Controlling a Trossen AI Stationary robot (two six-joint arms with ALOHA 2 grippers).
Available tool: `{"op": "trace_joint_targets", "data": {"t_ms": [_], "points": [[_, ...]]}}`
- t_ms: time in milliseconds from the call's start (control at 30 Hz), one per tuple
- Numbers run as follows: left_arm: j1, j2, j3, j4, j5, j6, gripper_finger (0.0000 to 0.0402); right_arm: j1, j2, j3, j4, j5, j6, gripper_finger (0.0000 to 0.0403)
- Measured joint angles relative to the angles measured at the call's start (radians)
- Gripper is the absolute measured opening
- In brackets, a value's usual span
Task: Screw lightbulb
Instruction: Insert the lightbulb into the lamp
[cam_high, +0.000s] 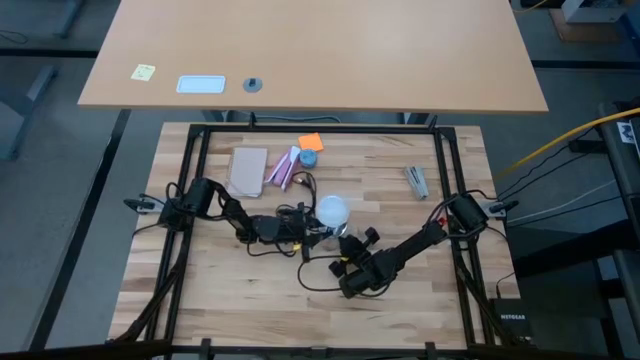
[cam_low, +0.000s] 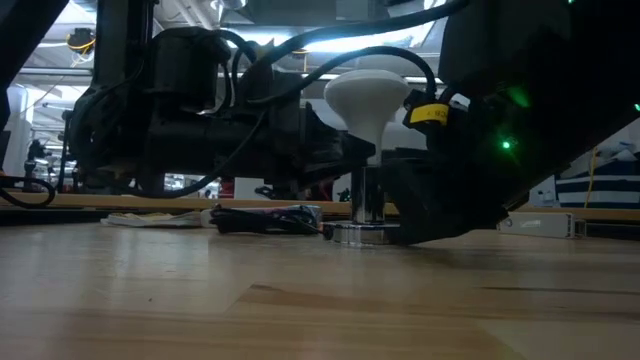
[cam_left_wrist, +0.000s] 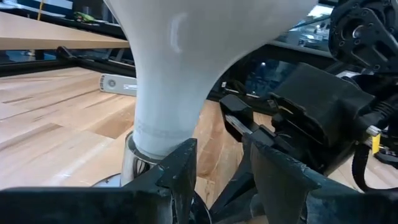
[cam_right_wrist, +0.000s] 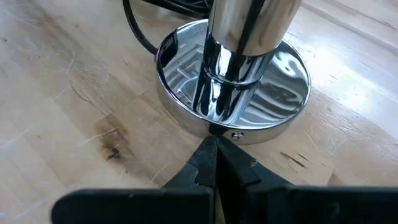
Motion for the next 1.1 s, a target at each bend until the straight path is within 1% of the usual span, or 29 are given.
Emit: {"op": "trace_joint_targets", "data": {"t_ms": [267, 500, 667, 800, 933, 1033, 1100], "points": [[0.000, -0.003, 0.002, -0.051, -0.008, 0.003, 0.0142, 0.014, 0.001, 0.000, 0.006, -0.016, -0.003, 0.0005], [0.000, -0.002, 0.002, -0.043, -0.013, 0.000, 0.0142, 0.020, 0.001, 0.000, 0.008, -0.025, -0.004, 0.0005], [-0.010, -0.002, 0.001, -0.039, -0.023, -0.044, 0.0142, 0.020, 0.001, 0.000, 0.009, -0.028, -0.012, 0.0005], [-0.030, 0.000, 0.000, -0.025, -0.033, -0.018, 0.0143, 0.021, 0.001, 0.000, 0.010, -0.030, -0.031, 0.0005], [-0.057, 0.012, -0.007, -0.082, -0.006, -0.015, 0.0143, 0.021, 0.001, 0.001, 0.010, -0.031, -0.031, 0.0005], [-0.065, 0.002, -0.002, -0.086, -0.019, -0.015, 0.0143, 0.021, 0.001, 0.001, 0.010, -0.030, -0.031, 0.0005], [-0.067, 0.004, -0.004, -0.136, -0.020, -0.028, 0.0143, 0.021, 0.001, 0.001, 0.010, -0.029, -0.032, 0.0005]]}}
